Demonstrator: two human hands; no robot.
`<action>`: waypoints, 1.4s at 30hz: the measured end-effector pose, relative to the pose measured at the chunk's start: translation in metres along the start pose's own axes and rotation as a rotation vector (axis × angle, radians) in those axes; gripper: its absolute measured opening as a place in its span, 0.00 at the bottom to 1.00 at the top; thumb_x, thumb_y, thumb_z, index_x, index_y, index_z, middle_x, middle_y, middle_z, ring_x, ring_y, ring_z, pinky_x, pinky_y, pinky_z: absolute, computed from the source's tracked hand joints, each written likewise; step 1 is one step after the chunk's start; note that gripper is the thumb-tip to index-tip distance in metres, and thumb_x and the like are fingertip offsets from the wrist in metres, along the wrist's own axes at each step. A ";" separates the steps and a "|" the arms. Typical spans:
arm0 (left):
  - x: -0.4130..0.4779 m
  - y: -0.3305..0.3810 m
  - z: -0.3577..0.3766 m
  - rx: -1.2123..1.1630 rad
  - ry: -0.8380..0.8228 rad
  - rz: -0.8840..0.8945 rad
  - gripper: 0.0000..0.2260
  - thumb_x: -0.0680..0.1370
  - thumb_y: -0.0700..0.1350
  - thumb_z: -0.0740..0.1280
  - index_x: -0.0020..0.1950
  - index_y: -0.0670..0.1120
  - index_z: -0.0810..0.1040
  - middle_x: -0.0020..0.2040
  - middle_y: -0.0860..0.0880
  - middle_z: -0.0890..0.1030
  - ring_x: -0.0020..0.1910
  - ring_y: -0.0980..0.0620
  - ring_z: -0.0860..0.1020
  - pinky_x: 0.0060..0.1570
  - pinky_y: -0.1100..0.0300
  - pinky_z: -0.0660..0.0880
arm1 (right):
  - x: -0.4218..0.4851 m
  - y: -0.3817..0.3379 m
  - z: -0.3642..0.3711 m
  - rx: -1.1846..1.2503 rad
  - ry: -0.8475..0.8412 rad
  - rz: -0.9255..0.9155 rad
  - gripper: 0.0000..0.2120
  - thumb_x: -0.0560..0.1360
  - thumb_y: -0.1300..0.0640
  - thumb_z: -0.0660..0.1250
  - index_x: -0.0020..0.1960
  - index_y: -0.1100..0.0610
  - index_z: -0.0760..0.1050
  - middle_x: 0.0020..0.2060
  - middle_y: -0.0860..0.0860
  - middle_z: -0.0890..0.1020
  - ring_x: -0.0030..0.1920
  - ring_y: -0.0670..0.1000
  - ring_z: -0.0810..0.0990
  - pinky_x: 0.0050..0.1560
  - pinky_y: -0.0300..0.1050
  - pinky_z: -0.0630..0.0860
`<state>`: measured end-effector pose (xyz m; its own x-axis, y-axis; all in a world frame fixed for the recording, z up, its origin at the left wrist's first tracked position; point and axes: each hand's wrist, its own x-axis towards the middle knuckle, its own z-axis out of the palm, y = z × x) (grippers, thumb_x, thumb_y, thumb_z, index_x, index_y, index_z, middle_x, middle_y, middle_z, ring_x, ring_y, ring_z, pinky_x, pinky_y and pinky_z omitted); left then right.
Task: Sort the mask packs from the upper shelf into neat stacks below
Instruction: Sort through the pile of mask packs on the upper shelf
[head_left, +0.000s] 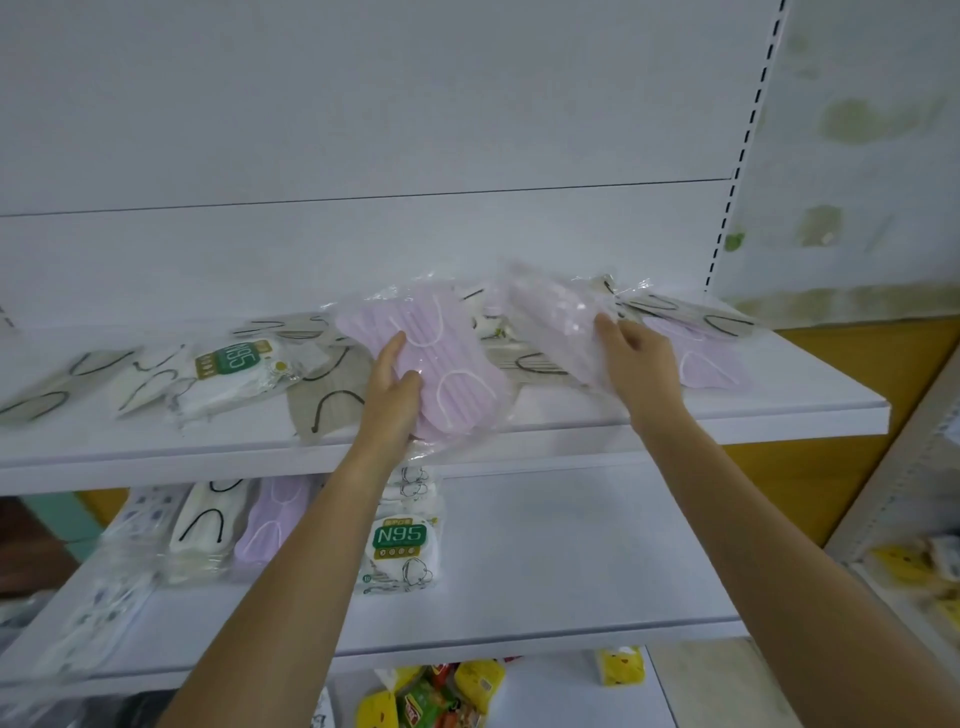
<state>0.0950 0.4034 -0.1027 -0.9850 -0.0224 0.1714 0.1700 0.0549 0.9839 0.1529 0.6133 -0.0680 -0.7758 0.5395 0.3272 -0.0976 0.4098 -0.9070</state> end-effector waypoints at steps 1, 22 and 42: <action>0.000 -0.001 0.000 0.002 -0.017 0.000 0.25 0.78 0.35 0.56 0.73 0.50 0.63 0.71 0.50 0.66 0.67 0.52 0.68 0.67 0.57 0.66 | -0.003 -0.006 0.000 0.027 0.041 -0.040 0.20 0.79 0.52 0.59 0.30 0.53 0.57 0.27 0.48 0.60 0.29 0.48 0.58 0.32 0.44 0.56; 0.016 0.044 0.040 0.204 -0.307 0.276 0.39 0.78 0.34 0.63 0.76 0.59 0.43 0.77 0.59 0.50 0.68 0.65 0.54 0.65 0.65 0.57 | 0.046 0.051 -0.053 -0.893 -0.237 0.137 0.26 0.78 0.47 0.57 0.73 0.55 0.60 0.71 0.56 0.64 0.69 0.60 0.61 0.65 0.52 0.61; 0.008 0.034 0.178 0.213 -0.064 0.063 0.17 0.74 0.36 0.67 0.60 0.50 0.75 0.55 0.52 0.78 0.52 0.55 0.77 0.48 0.70 0.73 | 0.046 0.063 -0.063 -0.122 -0.551 -0.365 0.18 0.75 0.47 0.61 0.60 0.55 0.77 0.53 0.53 0.81 0.51 0.55 0.77 0.54 0.46 0.72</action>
<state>0.0874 0.5827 -0.0773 -0.9738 0.0507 0.2216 0.2271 0.2643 0.9373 0.1503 0.7101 -0.0940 -0.9142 -0.0904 0.3949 -0.3682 0.5923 -0.7166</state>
